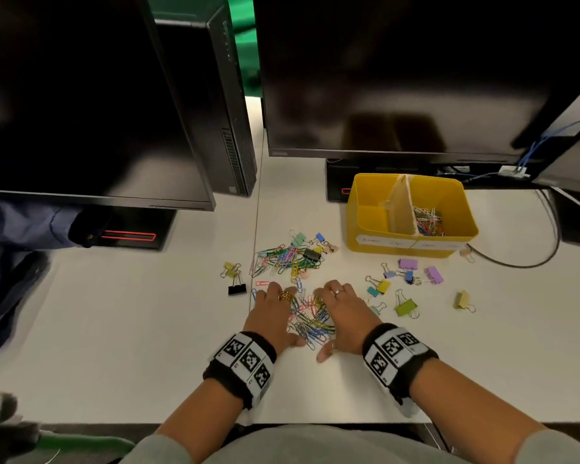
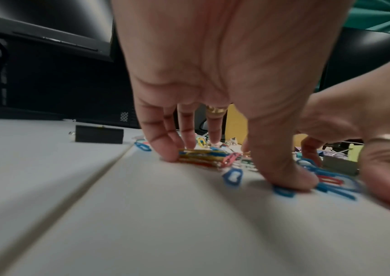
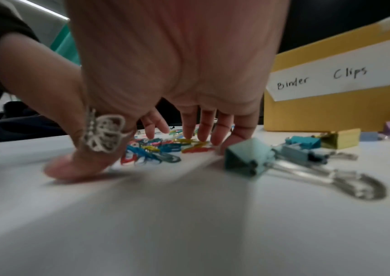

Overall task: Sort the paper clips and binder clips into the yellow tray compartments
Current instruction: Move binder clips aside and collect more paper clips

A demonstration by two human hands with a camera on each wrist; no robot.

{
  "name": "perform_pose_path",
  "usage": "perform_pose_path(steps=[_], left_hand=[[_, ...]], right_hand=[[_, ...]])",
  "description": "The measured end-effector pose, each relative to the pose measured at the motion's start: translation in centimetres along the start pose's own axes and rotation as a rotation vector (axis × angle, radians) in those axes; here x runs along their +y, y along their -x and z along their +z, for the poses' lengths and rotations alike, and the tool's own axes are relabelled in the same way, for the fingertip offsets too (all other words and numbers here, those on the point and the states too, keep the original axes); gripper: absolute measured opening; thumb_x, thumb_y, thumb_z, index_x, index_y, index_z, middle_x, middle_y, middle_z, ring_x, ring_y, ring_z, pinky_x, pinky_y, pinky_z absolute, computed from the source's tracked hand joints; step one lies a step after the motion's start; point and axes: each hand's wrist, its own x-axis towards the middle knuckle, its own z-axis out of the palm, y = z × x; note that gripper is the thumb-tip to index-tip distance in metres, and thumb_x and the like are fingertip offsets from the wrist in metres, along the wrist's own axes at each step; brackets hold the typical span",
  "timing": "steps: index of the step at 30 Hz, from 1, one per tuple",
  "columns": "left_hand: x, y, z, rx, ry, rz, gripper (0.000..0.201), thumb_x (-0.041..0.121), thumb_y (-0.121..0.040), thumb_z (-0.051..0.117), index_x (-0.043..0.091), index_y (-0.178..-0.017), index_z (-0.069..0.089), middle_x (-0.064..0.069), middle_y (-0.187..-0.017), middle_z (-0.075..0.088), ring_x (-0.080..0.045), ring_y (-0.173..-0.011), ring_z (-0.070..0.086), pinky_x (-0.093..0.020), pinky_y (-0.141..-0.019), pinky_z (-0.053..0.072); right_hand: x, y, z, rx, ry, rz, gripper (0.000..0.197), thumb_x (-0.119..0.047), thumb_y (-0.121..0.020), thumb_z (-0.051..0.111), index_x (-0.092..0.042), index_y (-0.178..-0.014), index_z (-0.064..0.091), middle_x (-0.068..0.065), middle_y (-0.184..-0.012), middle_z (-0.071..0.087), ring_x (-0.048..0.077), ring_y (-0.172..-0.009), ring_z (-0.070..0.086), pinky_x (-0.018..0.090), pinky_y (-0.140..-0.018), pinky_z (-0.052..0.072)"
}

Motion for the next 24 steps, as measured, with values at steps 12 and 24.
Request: perform_pose_path(steps=[12,24], left_hand=[[1.2,-2.1,-0.4,-0.042,-0.162,0.008,0.04,0.006,-0.097,0.042,0.011,-0.136,0.039,-0.014,-0.134,0.04,-0.031,-0.122,0.041,-0.036,-0.099,0.042],[1.7,-3.5,-2.0,-0.13,-0.027,-0.013,0.026,0.005,-0.096,0.04,0.004,-0.119,0.052,-0.013,-0.124,0.053,-0.025,-0.11,0.054,-0.03,-0.097,0.044]], right_hand=[[0.0,-1.3,0.7,0.093,-0.006,0.109,0.034,0.008,-0.086,0.035,-0.003,-0.118,0.041,0.019,-0.125,0.044,0.031,-0.117,0.041,0.037,-0.093,0.038],[4.0,2.7,-7.3,0.222,-0.681,0.152,0.008,-0.009,-0.095,0.043,-0.012,-0.09,0.049,0.005,-0.075,0.052,0.016,-0.065,0.048,0.017,-0.057,0.042]])
